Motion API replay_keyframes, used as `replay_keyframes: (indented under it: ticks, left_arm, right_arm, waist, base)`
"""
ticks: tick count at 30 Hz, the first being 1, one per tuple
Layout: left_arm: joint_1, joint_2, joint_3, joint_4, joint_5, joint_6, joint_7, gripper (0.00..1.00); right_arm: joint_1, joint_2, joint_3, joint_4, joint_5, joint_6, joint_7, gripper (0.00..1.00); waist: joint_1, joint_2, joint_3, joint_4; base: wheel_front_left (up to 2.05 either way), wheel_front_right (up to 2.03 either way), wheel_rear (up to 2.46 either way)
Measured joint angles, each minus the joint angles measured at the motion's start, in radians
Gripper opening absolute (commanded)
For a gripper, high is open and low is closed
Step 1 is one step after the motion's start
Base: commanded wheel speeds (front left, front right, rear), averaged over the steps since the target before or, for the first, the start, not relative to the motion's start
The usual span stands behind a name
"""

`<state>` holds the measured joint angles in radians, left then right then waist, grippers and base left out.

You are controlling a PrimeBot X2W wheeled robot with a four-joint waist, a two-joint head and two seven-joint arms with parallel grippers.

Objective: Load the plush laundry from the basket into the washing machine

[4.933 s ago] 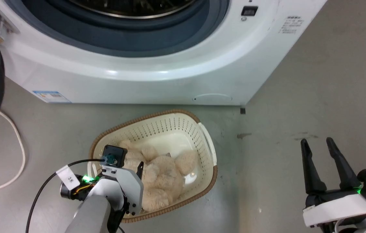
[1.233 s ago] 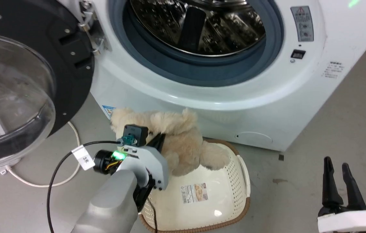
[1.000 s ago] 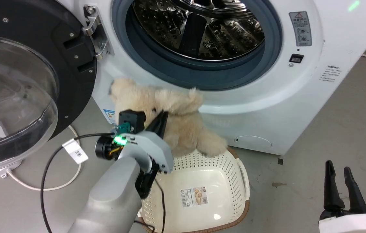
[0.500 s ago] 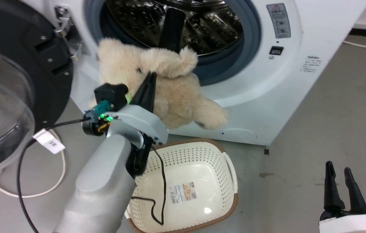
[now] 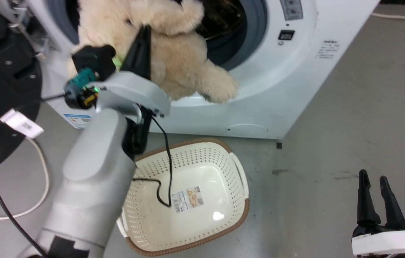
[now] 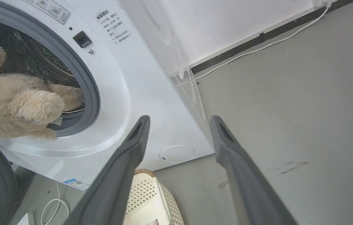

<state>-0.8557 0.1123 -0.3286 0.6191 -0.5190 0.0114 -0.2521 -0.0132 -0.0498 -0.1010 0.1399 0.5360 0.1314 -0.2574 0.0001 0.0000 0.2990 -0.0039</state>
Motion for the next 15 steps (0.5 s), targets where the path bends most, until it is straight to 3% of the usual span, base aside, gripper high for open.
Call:
replay_keyframes:
  ticks: [15]
  left_arm:
    - [-0.247, 0.1, 0.053, 0.142, 0.041, -0.002, -0.001, 0.0]
  right_arm:
    - [-0.048, 0.0, 0.024, -0.039, 0.019, 0.0, 0.0, 1.0]
  waist:
    - [0.0, 0.0, 0.153, -0.11]
  base:
    - [0.0, 0.0, 0.0]
